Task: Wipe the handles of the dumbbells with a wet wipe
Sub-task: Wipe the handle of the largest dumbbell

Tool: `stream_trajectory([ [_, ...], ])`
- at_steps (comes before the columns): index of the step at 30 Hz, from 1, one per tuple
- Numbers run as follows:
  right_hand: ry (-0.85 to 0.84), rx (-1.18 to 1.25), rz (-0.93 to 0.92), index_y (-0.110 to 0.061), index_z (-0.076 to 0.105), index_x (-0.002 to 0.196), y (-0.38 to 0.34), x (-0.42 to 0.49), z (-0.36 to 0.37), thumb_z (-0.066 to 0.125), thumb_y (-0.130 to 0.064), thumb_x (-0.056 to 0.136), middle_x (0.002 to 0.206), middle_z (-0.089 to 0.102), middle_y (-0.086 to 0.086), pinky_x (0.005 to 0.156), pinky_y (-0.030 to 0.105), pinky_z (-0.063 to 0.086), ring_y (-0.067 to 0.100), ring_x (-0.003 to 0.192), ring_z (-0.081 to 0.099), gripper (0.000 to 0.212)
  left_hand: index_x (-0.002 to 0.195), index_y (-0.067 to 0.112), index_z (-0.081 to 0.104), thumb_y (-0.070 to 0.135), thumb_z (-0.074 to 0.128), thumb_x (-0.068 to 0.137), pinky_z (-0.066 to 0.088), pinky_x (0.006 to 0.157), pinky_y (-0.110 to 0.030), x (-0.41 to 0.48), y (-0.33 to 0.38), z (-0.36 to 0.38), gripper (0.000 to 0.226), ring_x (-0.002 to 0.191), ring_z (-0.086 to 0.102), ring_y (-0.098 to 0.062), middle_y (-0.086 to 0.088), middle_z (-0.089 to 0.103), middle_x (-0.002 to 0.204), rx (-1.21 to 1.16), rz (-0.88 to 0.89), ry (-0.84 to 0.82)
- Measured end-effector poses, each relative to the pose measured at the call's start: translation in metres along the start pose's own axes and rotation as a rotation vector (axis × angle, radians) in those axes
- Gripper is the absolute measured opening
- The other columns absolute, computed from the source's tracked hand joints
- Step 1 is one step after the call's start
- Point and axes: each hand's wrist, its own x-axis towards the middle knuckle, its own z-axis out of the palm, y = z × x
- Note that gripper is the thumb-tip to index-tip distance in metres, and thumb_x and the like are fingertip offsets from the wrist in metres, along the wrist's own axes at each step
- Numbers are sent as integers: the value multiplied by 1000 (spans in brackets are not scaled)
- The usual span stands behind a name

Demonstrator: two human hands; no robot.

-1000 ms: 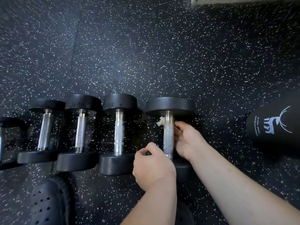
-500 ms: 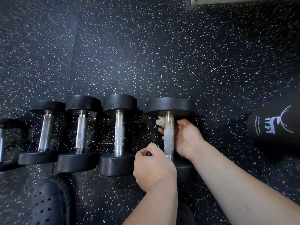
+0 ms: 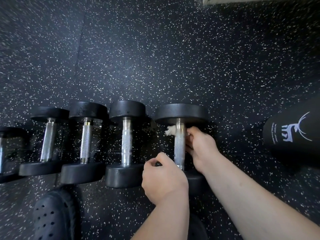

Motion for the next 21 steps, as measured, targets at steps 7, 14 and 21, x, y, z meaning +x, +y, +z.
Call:
stream_trajectory([
  [7,175,-701,-602,-38,82,103,-5,-33,-14,66,-46,94,100,78,-20,95,34,56,5,98,72,21,111,26,68,46,42,96,40,77,-37,-1,1,-1,36,93,58,-24,1,69,105,1,-1,0],
  [14,151,-1390,-1030,-30,65,138,4,-49,-12,43,-30,98,133,56,-13,82,40,56,19,109,59,45,112,25,70,45,44,95,38,78,-36,0,2,-2,37,94,55,-24,-1,70,105,-5,-2,-4],
  [21,133,-1831,-1221,-19,66,136,5,-40,-3,66,-28,86,125,61,-7,69,40,37,27,98,53,51,113,24,72,44,46,96,37,78,-35,1,3,-3,37,93,53,-24,-3,72,108,-4,1,-4],
])
